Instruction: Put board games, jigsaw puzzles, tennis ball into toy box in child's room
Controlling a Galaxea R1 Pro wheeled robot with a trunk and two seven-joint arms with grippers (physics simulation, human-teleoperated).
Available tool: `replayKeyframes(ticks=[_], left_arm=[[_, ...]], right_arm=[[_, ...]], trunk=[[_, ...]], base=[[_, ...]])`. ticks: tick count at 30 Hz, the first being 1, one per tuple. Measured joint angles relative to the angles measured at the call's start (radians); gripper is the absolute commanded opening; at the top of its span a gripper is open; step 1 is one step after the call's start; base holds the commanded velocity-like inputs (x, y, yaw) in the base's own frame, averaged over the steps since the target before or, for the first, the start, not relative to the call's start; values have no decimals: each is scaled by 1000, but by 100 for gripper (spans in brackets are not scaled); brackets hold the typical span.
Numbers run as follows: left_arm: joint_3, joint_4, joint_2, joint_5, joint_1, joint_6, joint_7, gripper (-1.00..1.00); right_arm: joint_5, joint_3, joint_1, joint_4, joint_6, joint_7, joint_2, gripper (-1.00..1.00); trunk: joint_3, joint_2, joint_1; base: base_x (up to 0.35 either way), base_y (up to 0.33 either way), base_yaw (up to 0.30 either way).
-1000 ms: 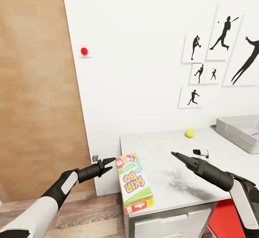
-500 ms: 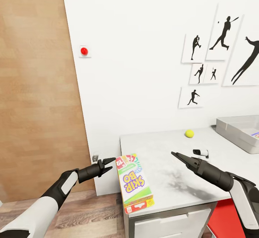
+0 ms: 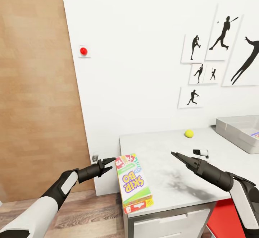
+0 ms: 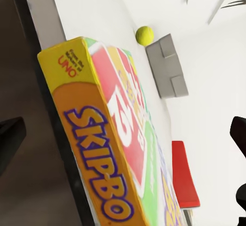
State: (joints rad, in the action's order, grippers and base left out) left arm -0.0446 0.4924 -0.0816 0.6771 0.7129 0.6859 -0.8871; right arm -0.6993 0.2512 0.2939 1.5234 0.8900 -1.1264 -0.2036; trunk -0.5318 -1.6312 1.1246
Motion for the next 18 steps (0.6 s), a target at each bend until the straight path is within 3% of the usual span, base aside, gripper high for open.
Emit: replayKeyframes(ticks=[18], left_arm=[[1, 0, 0, 2, 0, 1, 0, 100]], right_arm=[[-1, 0, 0, 0, 0, 0, 0, 100]], trunk=[[0, 0, 0]], base=[[0, -17, 0]])
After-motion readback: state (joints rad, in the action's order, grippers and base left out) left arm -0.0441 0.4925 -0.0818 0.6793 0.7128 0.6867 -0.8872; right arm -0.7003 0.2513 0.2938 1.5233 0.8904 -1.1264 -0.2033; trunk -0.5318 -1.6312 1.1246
